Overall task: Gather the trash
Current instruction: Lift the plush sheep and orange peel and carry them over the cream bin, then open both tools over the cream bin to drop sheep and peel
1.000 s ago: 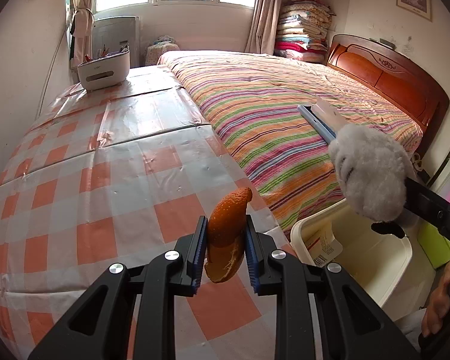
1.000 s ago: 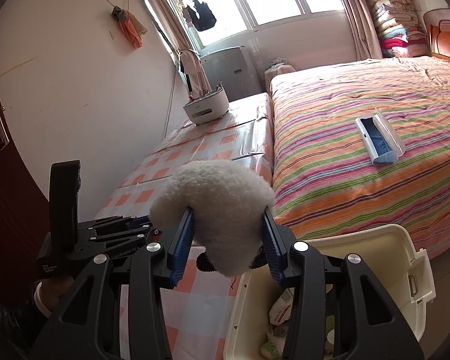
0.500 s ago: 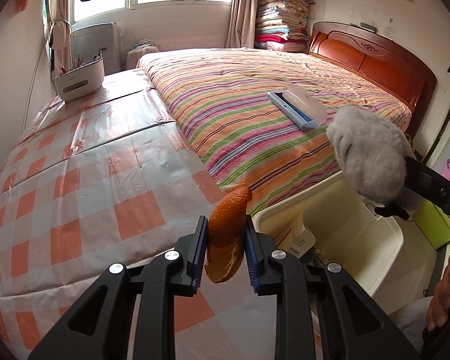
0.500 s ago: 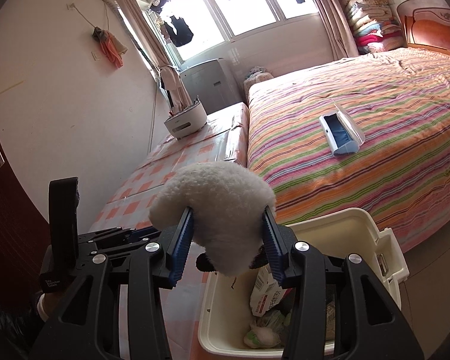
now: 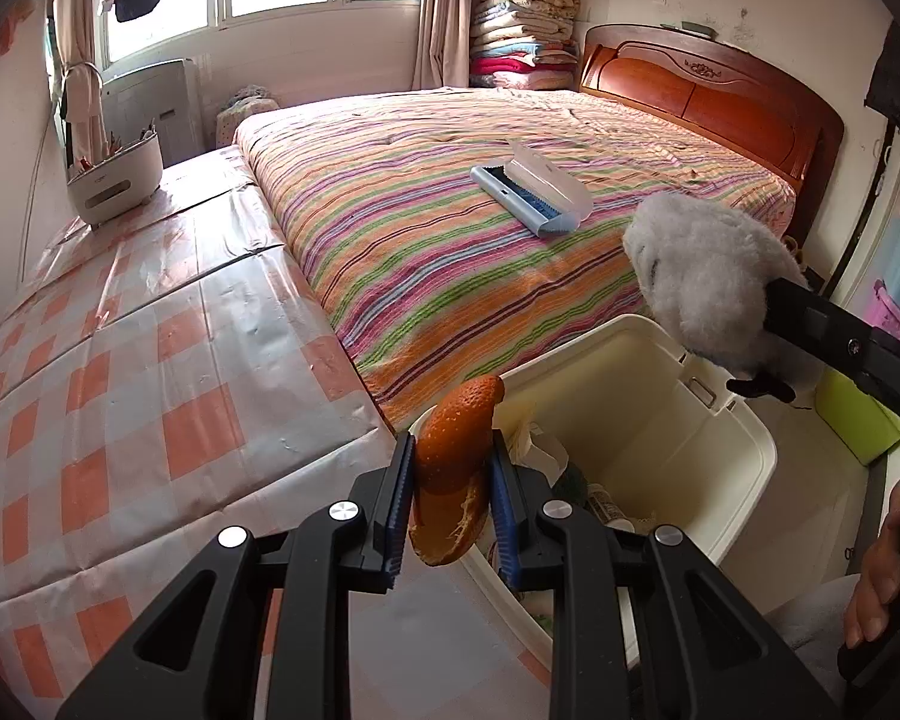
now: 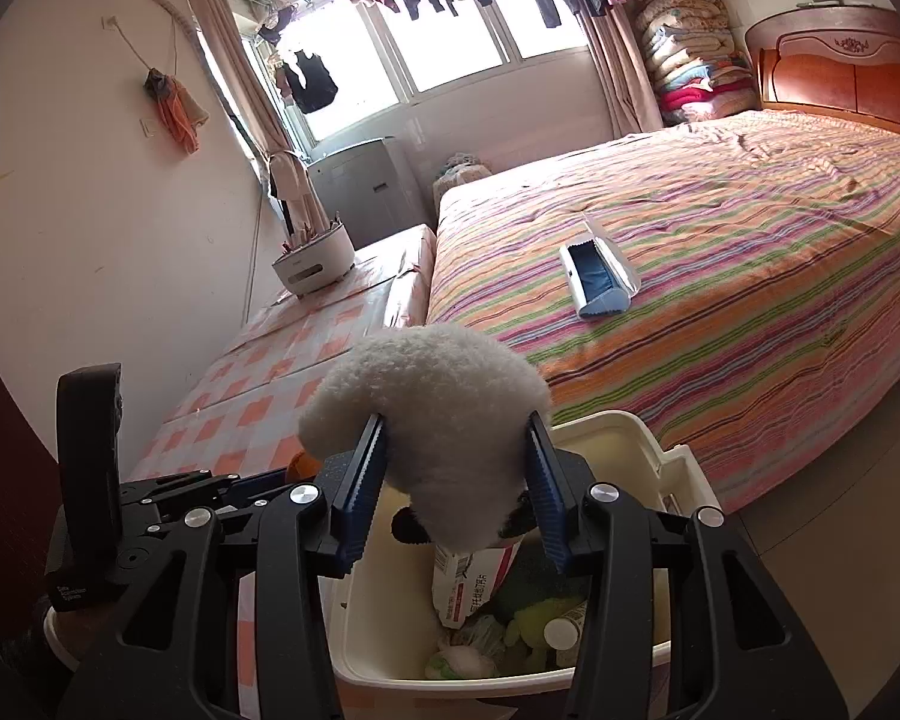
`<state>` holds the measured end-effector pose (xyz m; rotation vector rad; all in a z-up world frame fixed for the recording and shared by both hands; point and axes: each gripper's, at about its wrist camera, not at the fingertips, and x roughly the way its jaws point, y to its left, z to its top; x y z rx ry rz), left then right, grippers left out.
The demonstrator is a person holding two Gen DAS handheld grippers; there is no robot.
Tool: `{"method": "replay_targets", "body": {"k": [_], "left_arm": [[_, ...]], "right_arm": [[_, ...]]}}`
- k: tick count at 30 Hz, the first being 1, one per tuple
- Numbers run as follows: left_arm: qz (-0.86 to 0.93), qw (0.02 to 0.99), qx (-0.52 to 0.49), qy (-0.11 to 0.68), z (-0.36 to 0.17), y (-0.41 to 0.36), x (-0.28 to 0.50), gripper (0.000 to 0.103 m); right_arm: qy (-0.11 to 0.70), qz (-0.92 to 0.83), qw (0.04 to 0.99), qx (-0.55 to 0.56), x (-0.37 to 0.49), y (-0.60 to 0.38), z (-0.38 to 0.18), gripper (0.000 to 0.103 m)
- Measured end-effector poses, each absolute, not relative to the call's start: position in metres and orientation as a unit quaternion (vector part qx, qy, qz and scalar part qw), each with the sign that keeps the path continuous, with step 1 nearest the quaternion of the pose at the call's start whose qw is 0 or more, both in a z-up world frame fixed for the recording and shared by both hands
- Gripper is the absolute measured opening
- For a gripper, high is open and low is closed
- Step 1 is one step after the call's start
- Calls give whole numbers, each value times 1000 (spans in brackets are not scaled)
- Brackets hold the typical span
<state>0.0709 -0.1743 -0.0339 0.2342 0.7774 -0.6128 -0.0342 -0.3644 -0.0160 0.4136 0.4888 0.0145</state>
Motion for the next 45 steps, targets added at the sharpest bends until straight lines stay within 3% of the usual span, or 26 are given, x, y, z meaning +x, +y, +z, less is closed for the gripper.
{"method": "replay_targets", "body": {"k": [19,29,40,42,45], "left_arm": [[-315,863,134,371,-38,-202,52,23],[-328,856,145,371,-39,-217,48,24],[-333,852,165,368,-43,-229,44,27],[-325,855,171,366,-43,-230,44,32],[-318,860,174,358,-43,-230,43,55]], "right_arm": [[218,-36,949,224,-49,-389,-18,49],[192,-56,949,244,-59,-398,-14,58],[183,-64,946,260,-62,-407,-15,60],[184,-63,946,259,-61,-405,-15,61],[185,-60,946,259,-60,-404,-15,62]]}}
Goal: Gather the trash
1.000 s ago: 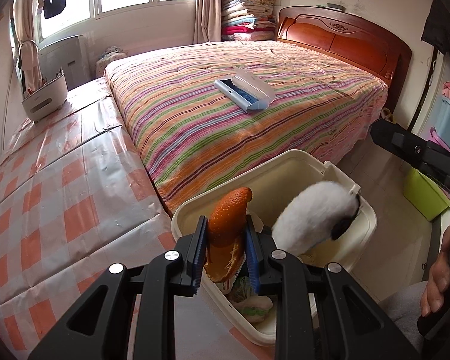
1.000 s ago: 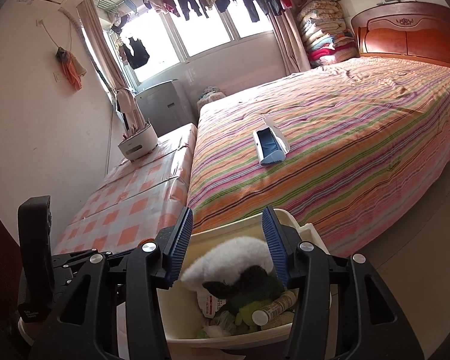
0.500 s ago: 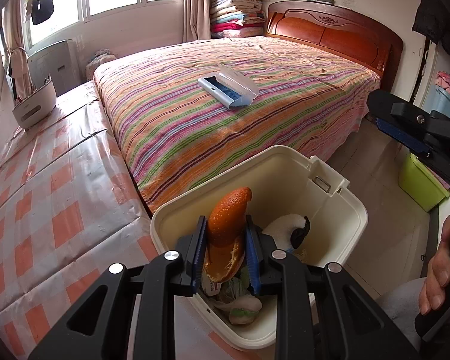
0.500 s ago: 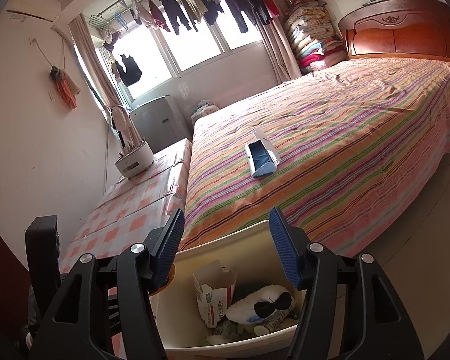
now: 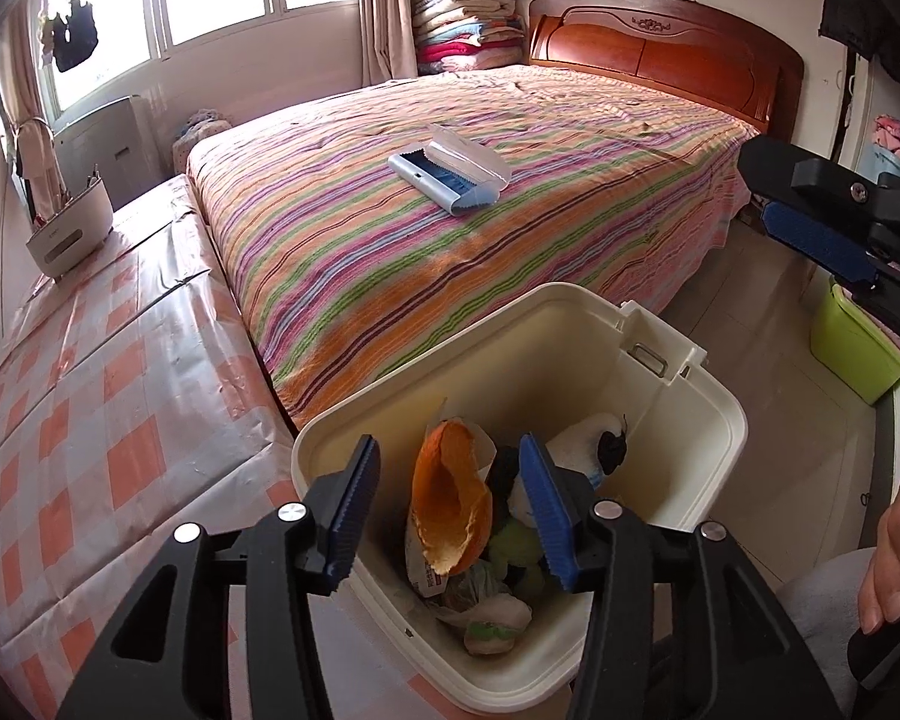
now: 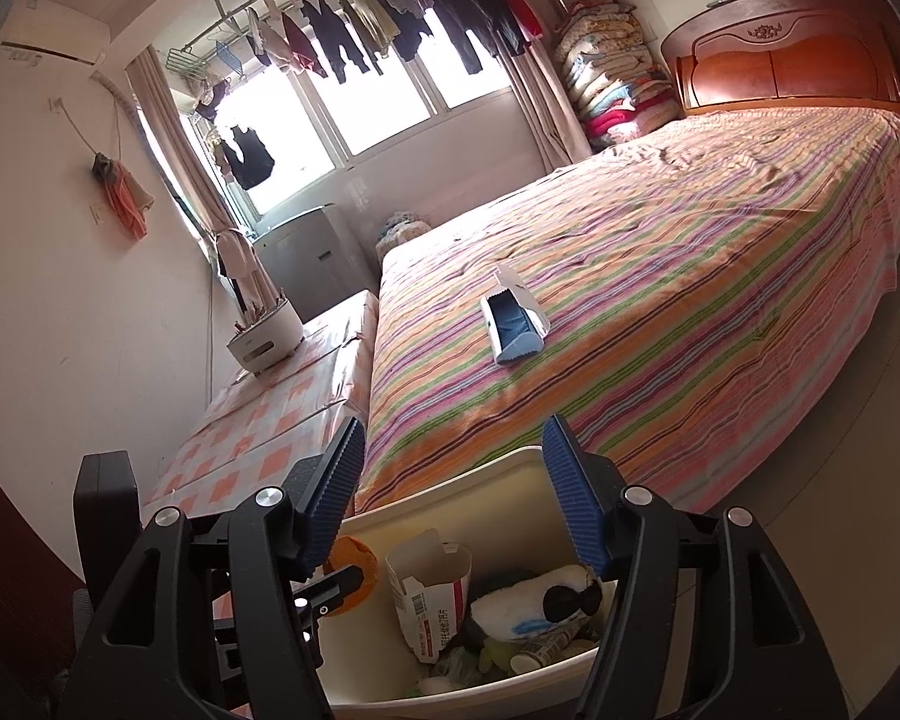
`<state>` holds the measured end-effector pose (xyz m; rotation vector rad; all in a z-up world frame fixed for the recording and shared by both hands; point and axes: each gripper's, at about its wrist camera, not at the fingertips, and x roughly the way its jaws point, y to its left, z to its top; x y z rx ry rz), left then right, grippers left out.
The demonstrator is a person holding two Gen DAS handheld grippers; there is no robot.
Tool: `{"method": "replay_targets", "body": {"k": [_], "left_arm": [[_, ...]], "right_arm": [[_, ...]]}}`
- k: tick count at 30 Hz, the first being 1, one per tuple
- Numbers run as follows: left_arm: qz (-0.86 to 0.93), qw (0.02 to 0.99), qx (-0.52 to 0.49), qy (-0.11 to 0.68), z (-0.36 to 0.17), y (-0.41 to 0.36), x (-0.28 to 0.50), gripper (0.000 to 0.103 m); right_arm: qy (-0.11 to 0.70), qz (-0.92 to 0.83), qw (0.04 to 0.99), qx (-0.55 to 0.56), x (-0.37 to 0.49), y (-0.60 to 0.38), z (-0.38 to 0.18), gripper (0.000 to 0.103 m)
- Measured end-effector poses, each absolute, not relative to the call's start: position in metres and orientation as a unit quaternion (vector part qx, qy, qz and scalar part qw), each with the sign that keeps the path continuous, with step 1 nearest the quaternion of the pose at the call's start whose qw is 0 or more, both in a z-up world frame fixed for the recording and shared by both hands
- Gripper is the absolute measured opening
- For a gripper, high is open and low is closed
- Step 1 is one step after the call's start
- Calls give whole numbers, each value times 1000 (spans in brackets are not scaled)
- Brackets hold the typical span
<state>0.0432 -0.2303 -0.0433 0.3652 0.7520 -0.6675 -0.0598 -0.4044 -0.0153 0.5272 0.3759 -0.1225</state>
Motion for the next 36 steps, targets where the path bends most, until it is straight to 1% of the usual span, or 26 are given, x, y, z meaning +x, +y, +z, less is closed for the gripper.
{"method": "replay_targets", "body": {"k": [1,3,4,9,12,15,19,21,25,27,31,36], "left_arm": [[-314,864,175,354,-42,-230,43,63],[-310,866,177,351,-41,-229,43,71],[-310,866,177,350,-41,-229,43,72],[-287,875,183,345,-39,-222,45,73],[-262,886,174,342,-35,-209,46,73],[-227,896,168,342,-28,-193,45,73],[-187,907,160,341,-17,-164,35,73],[-161,914,157,338,-13,-147,27,73],[-119,921,154,338,-6,-116,11,73],[-100,925,157,331,-3,-103,3,73],[-66,931,159,321,3,-80,-13,73],[-55,933,136,328,11,-55,-25,73]], "right_arm": [[184,-61,946,259,-60,-404,-15,62],[181,-60,947,259,-60,-404,-14,64],[180,-60,947,259,-61,-404,-14,64],[170,-59,948,262,-63,-405,-13,65],[170,-62,950,254,-63,-401,-13,69],[178,-56,951,247,-60,-392,-13,69],[197,-37,952,230,-59,-364,-12,71],[207,-30,955,208,-62,-343,-9,76],[220,-20,960,170,-73,-303,-2,79],[223,-24,963,148,-80,-285,1,82],[229,-32,966,116,-95,-261,5,84],[245,-31,963,110,-104,-249,4,85]]}}
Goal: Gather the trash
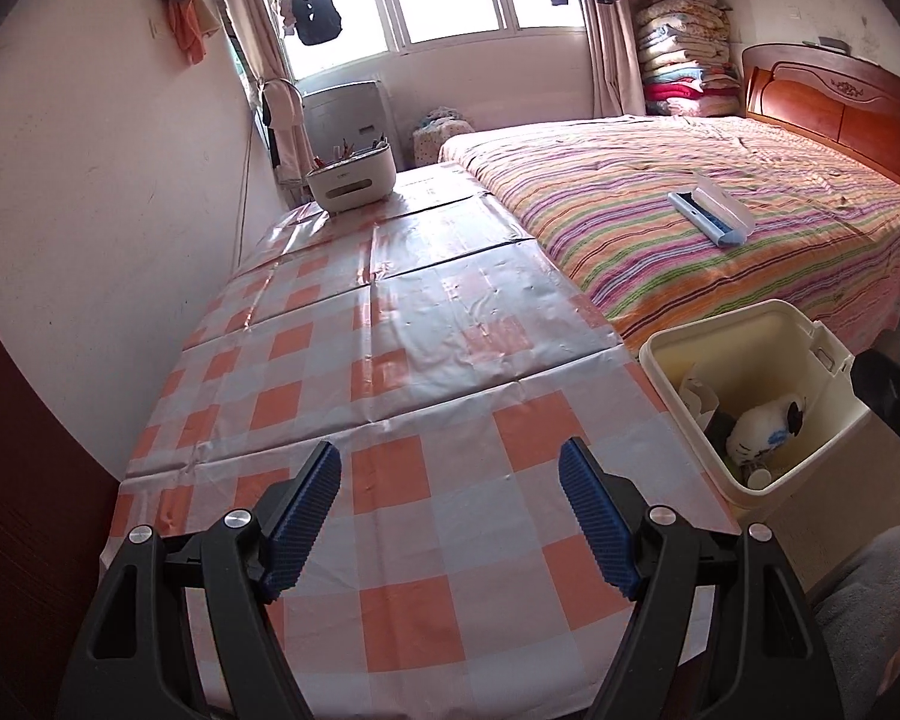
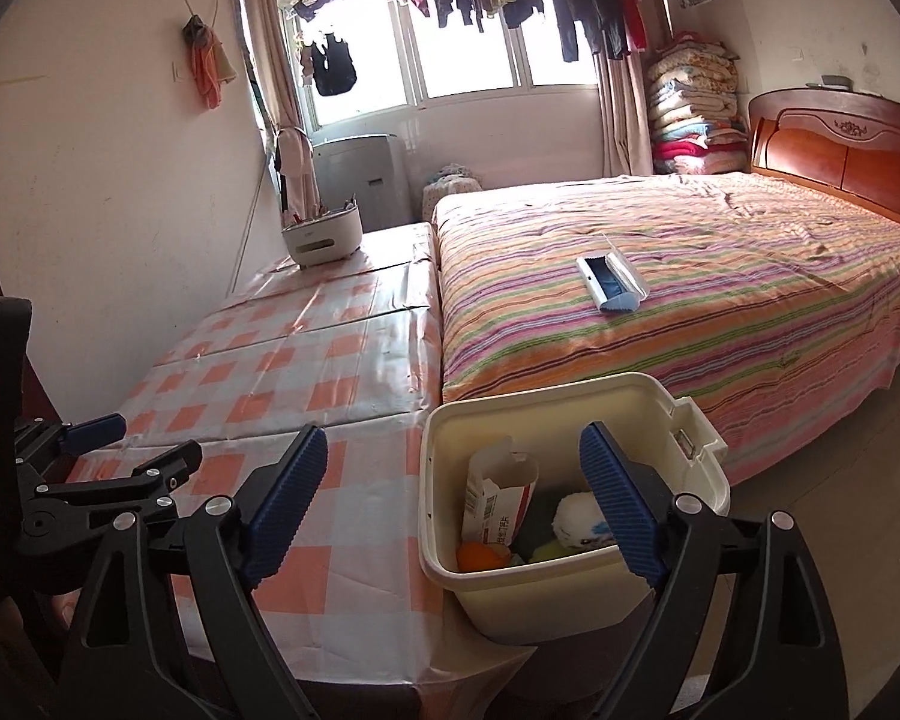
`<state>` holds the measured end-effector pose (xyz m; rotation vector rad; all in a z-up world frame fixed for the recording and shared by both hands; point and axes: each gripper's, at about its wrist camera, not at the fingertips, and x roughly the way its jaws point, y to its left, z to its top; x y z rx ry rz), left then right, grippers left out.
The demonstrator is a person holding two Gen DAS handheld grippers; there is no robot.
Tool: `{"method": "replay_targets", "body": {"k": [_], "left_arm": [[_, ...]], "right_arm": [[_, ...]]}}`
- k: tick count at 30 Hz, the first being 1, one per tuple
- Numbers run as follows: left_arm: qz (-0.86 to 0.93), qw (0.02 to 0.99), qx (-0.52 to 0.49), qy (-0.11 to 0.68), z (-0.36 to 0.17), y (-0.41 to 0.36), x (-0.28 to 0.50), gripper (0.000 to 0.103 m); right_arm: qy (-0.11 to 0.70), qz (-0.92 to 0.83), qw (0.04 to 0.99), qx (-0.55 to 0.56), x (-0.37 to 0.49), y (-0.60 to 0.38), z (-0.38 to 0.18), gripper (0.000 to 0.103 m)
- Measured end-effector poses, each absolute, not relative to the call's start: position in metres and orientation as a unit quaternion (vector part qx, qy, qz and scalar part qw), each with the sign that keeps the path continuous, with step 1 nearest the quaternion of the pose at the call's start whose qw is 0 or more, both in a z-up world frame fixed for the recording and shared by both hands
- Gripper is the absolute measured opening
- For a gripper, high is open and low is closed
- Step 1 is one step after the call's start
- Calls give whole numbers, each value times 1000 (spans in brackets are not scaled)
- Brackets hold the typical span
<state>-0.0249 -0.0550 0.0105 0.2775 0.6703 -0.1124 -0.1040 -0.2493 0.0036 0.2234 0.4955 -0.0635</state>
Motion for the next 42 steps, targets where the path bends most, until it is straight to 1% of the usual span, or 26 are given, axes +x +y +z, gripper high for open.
{"method": "replay_targets", "body": {"k": [14,42], "left_arm": [[-53,932,109,341,12,-30,-30,73],[-67,922,112,365,-2,-37,-22,73]], "right_arm": [[259,-27,959,110,-99,-238,3,85],[281,-24,951,130,-87,-248,-10,86]]}}
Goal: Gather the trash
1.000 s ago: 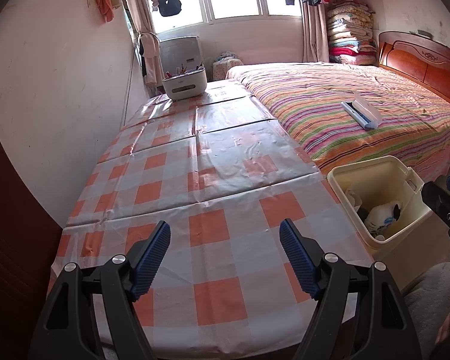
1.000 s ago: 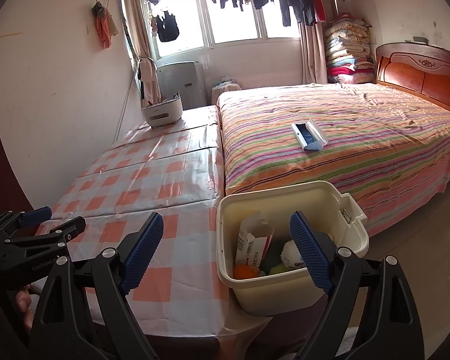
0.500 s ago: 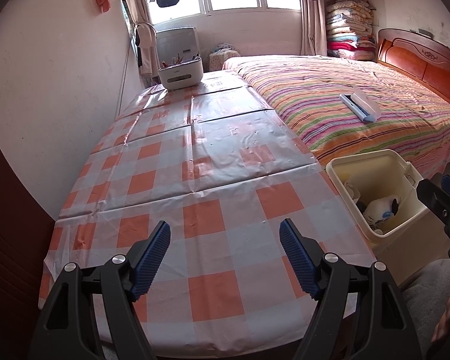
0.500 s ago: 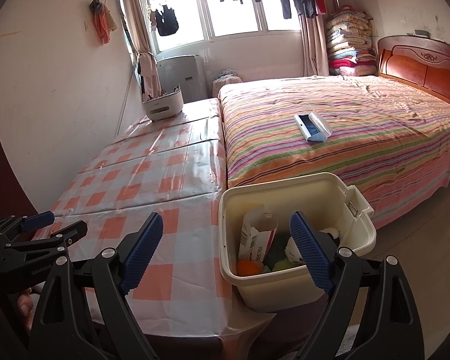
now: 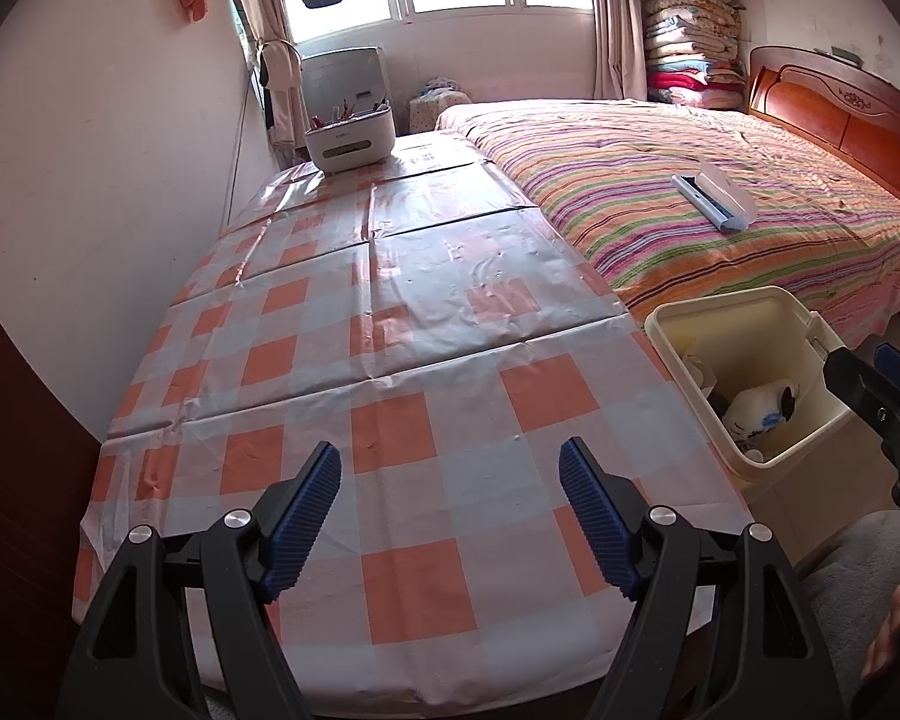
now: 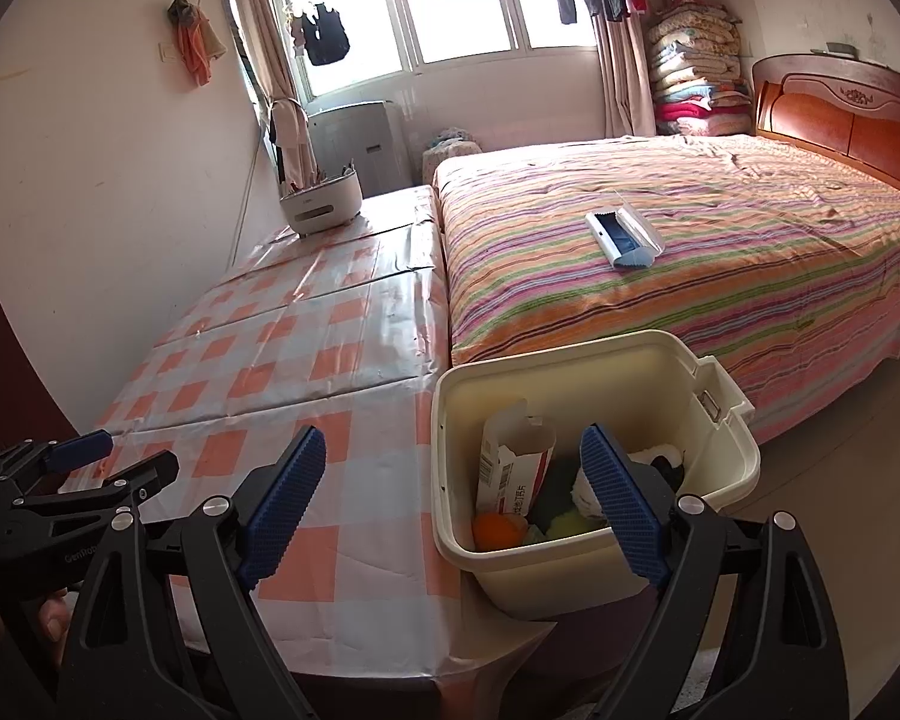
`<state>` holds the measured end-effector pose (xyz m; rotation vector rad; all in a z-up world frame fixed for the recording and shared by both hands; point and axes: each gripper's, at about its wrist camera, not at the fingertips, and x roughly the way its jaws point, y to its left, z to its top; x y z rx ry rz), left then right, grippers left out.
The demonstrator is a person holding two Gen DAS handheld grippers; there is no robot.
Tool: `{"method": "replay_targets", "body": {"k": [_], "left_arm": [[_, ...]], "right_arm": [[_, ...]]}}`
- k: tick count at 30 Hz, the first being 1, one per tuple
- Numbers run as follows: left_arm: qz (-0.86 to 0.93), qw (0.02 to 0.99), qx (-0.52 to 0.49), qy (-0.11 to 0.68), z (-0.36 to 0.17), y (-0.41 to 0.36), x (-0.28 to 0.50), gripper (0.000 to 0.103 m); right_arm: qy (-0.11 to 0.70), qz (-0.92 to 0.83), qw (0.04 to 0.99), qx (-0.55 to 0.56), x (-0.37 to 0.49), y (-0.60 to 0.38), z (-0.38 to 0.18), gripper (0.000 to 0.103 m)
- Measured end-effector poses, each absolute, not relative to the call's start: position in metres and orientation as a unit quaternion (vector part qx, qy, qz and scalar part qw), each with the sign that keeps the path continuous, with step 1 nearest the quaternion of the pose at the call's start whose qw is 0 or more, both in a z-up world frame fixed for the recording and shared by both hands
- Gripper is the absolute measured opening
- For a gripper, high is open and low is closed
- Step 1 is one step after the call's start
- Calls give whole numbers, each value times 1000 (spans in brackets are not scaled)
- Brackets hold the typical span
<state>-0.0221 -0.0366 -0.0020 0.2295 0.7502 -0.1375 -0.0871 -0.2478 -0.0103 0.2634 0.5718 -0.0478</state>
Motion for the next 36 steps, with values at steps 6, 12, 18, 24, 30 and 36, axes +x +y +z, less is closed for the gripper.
{"method": "replay_targets", "body": {"k": [6,12,18,24,30,36], "left_arm": [[-69,920,113,368,-3,-40,-22,73],[-71,920,114,369,-4,-42,-23,73],[-71,920,111,370,-5,-42,-21,73],[-68,922,111,365,-3,-42,-22,73],[-74,920,105,370,-1,-41,-22,73],[-80,920,108,368,1,-44,-24,73]], "right_arm": [[284,-23,950,131,-86,-248,-11,86],[284,-23,949,132,-86,-248,-11,86],[284,-23,949,132,-86,-249,-11,86],[284,-24,949,133,-86,-250,-12,86],[282,-24,950,133,-87,-251,-13,86],[282,-24,950,132,-88,-251,-12,86]]}}
